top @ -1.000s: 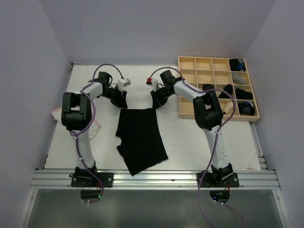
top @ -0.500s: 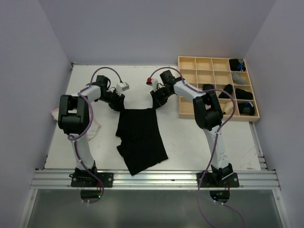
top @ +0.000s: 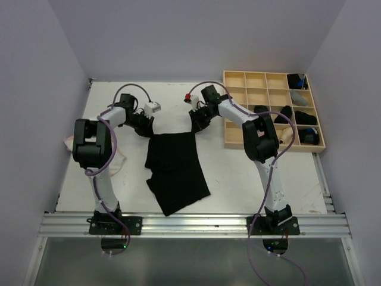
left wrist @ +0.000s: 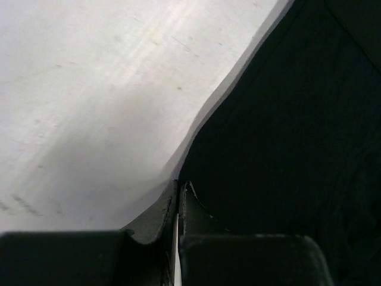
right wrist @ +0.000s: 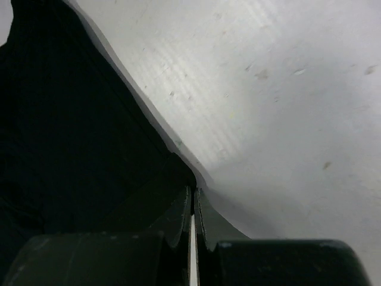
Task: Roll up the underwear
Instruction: Fold the underwear
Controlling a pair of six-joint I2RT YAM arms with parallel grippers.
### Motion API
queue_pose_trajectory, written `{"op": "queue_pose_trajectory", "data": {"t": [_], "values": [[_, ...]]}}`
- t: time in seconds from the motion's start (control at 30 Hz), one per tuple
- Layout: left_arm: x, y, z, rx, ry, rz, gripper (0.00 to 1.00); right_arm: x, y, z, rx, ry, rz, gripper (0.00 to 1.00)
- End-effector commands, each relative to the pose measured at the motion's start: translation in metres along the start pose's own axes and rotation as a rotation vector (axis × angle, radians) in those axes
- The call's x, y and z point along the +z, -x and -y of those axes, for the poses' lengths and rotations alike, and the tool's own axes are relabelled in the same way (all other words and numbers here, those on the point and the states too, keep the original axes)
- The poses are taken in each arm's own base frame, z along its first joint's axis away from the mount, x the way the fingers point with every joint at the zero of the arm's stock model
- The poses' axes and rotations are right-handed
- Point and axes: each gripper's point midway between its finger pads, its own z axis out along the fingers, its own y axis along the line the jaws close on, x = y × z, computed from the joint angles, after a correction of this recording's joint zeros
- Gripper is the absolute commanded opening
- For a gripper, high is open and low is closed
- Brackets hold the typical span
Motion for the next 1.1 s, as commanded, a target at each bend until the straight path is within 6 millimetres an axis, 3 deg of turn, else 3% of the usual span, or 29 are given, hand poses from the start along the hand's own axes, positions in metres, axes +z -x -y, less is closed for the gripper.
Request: {"op": "queue_pose_trajectory", "data": {"t": [0.0, 0.07, 0.17, 0.27, 0.3, 0.37, 0.43, 0.47, 0.53, 0.57, 0.63, 0.7, 0.8, 0.9, 1.07], "values": [[-0.025, 0.039, -0.043, 0.03, 0.162, 0.099, 0.0, -0.029, 0.053, 0.025, -0.005, -0.085, 0.152, 0.0], [-0.046, 0.066, -0.052, 0.079, 0.207, 0.166, 0.0, -0.047, 0.078, 0.031, -0.03, -0.107, 0.225, 0.0], [-0.071, 0.095, -0.043, 0.188, 0.227, 0.237, 0.0, -0.071, 0.108, 0.021, -0.099, -0.089, 0.313, 0.0], [-0.093, 0.106, -0.02, 0.277, 0.208, 0.276, 0.0, -0.09, 0.117, -0.002, -0.166, -0.036, 0.352, 0.0], [-0.093, 0.1, -0.009, 0.285, 0.178, 0.278, 0.0, -0.095, 0.118, -0.008, -0.188, -0.026, 0.366, 0.0], [-0.109, 0.1, 0.016, 0.364, 0.154, 0.298, 0.0, -0.104, 0.103, -0.025, -0.23, 0.0, 0.355, 0.0], [-0.107, 0.078, 0.04, 0.409, 0.106, 0.259, 0.0, -0.109, 0.082, -0.041, -0.285, 0.014, 0.331, 0.0], [-0.116, 0.078, 0.056, 0.451, 0.102, 0.269, 0.0, -0.109, 0.074, -0.044, -0.302, 0.018, 0.32, 0.0], [-0.106, 0.053, 0.087, 0.492, 0.027, 0.223, 0.0, -0.103, 0.046, -0.053, -0.341, 0.037, 0.268, 0.0], [-0.109, 0.049, 0.1, 0.523, 0.018, 0.22, 0.0, -0.111, 0.044, -0.062, -0.374, 0.034, 0.272, 0.0], [-0.093, 0.02, 0.127, 0.548, -0.055, 0.153, 0.0, -0.105, 0.018, -0.071, -0.397, 0.051, 0.221, 0.0], [-0.081, -0.006, 0.15, 0.568, -0.111, 0.105, 0.0, -0.107, 0.005, -0.076, -0.463, 0.038, 0.195, 0.0], [-0.067, -0.032, 0.169, 0.568, -0.165, 0.049, 0.0, -0.096, -0.028, -0.081, -0.509, 0.053, 0.121, 0.0], [-0.055, -0.051, 0.18, 0.559, -0.211, 0.004, 0.0, -0.091, -0.044, -0.08, -0.555, 0.05, 0.081, 0.0], [-0.039, -0.083, 0.19, 0.566, -0.268, -0.082, 0.0, -0.081, -0.083, -0.089, -0.644, 0.082, -0.005, 0.0]]}}
